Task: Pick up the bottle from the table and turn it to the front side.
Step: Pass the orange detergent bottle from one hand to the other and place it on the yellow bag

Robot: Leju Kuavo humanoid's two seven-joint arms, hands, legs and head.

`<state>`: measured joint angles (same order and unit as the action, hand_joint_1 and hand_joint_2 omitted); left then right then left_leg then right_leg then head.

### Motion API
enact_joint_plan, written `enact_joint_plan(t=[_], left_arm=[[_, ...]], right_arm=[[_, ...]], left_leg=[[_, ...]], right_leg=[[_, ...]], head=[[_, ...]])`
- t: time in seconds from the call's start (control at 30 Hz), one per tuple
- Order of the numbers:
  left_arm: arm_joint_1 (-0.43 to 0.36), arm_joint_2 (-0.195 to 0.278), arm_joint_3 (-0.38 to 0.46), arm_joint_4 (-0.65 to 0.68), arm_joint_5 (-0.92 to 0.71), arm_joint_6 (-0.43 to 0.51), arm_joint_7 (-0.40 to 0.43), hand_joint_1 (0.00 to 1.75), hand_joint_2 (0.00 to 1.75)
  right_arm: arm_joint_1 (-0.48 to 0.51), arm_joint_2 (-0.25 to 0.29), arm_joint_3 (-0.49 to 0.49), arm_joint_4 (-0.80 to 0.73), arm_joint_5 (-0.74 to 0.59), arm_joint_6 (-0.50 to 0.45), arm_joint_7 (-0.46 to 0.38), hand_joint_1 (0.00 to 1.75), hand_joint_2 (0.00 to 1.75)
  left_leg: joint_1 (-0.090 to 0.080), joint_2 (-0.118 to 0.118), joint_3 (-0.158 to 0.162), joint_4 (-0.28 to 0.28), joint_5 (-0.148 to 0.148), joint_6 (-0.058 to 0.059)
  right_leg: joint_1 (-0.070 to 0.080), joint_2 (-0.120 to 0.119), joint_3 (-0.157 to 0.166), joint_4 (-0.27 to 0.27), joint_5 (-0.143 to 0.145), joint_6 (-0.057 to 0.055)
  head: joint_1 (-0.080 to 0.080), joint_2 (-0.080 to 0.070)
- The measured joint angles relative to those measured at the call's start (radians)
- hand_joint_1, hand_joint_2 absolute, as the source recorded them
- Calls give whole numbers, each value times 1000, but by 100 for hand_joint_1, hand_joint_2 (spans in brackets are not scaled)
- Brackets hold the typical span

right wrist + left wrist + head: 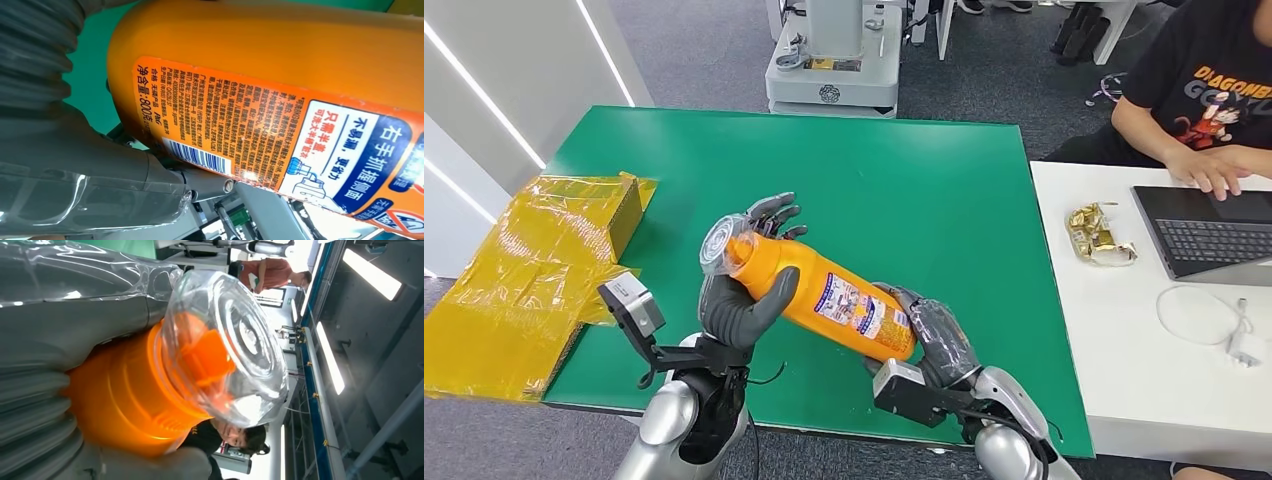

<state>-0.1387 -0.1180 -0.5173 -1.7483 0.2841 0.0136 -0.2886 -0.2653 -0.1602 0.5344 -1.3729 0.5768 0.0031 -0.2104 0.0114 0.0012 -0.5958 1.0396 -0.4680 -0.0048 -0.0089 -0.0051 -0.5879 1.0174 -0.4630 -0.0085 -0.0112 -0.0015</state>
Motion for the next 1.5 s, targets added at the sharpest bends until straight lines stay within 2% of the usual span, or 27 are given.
enact_joint_plan(t=[0.53, 0.57, 0.7, 0.73, 0.87, 1.3, 1.4, 1.5], left_arm=[[-4, -13, -2, 1, 0, -2, -3, 175, 175], [-4, -13, -3, 1, 0, -2, -3, 175, 175], [-5, -13, -4, 1, 0, -2, -3, 175, 175], [-5, -14, -4, 1, -1, -2, -3, 175, 175], [-5, -13, -4, 1, -6, 4, -4, 175, 175], [-3, -12, -4, 1, -11, 21, 5, 175, 175], [0, -13, -4, 1, -11, 40, 0, 175, 175], [6, -13, -3, -4, -4, 68, -41, 175, 175]], right_arm=[[8, 2, 1, 21, -23, -52, 2, 175, 175], [9, 3, 1, 21, -24, -56, 3, 170, 175], [19, 7, 2, 17, -34, -87, 11, 42, 175], [23, 8, 2, 14, -37, -97, 13, 42, 175], [34, 11, 2, 0, -43, -120, 14, 0, 175], [116, 28, -24, -124, -77, -214, 10, 0, 175], [160, 42, -35, -189, -101, -256, -9, 0, 175], [227, 59, -47, -275, -133, -296, -23, 0, 175]], left_leg=[[0, 0, 0, 0, 0, 0], [0, 0, 0, 0, 0, 0], [0, 0, 0, 0, 0, 0], [0, 0, 0, 0, 0, 0], [0, 0, 0, 0, 0, 0], [0, 0, 0, 0, 0, 0], [0, 0, -1, 0, 0, 0], [0, 0, -1, 0, 0, 0]], right_leg=[[0, 0, 0, 0, 0, 0], [0, 0, 0, 0, 0, 0], [0, 0, 0, 0, 0, 0], [0, 0, 0, 0, 0, 0], [0, 0, 0, 0, 0, 0], [0, 0, -1, 0, 0, 0], [0, -1, -1, 0, 0, 0], [0, -1, -1, 0, -1, 0]], head=[[0, 0], [0, 0], [0, 0], [0, 0], [0, 0], [0, 0], [0, 0], [0, 0]])
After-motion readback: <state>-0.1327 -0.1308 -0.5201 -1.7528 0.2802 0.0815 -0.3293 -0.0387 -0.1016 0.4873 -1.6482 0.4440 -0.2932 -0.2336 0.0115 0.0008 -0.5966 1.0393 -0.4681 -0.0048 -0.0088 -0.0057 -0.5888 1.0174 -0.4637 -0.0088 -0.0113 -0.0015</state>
